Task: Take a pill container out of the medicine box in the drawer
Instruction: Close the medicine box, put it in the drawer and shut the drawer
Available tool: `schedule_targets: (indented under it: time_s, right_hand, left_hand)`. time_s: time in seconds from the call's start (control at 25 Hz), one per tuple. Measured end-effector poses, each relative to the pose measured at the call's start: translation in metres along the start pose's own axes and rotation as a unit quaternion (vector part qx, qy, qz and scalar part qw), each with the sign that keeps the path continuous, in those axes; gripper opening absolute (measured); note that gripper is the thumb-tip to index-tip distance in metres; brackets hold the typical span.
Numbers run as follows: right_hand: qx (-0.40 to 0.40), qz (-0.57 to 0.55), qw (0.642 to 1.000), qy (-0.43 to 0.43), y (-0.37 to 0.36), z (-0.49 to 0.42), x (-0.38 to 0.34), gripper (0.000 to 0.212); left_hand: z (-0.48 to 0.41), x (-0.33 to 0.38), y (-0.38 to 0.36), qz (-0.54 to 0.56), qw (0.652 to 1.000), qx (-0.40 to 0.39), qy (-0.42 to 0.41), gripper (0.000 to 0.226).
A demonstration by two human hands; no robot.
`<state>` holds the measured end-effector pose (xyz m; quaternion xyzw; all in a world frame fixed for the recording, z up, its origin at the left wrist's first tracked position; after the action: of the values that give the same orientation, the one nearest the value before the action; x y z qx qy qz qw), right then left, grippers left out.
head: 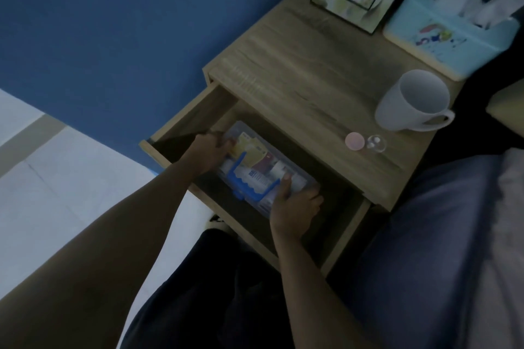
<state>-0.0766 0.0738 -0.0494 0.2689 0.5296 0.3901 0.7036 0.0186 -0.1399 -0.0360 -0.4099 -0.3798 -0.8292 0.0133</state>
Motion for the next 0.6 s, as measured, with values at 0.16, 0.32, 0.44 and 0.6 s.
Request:
schedule_targets:
  time_s: [0.16,0.32,0.44,0.6]
  right_hand:
    - [0.003,0.015,1.0,-0.003,-0.008,-0.007,0.004,0.075]
    - [-0.019,0.019,1.0,-0.007,-0.011,-0.007,0.003,0.078]
    - [-0.024,0.073,0.997,-0.017,0.0,-0.003,-0.001,0.084]
    - [0.013,0.091,0.986,0.138,0.025,0.024,-0.028,0.064]
  left_hand:
    - [-0.007,-0.004,-0.006,0.005,1.0,-0.014,-0.018,0.023]
    - [-0.007,-0.004,-0.006,0.001,1.0,-0.013,-0.021,0.024]
    - [0.004,0.003,-0.002,0.007,1.0,0.016,-0.012,0.025]
    - [0.034,0.015,0.024,-0.05,0.984,0.169,0.022,0.04]
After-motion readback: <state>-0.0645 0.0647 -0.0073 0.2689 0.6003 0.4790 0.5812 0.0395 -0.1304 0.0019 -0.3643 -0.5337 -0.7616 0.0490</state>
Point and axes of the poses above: each hand's wrist, its own z-axis away from the middle knuckle, its own y-axis out of the back of the hand, x = y × z, the point moved 5 cm from there along -z, towards the middle knuckle, and after that the axes turned 6 degrees about -y, right-handed, at the moved point
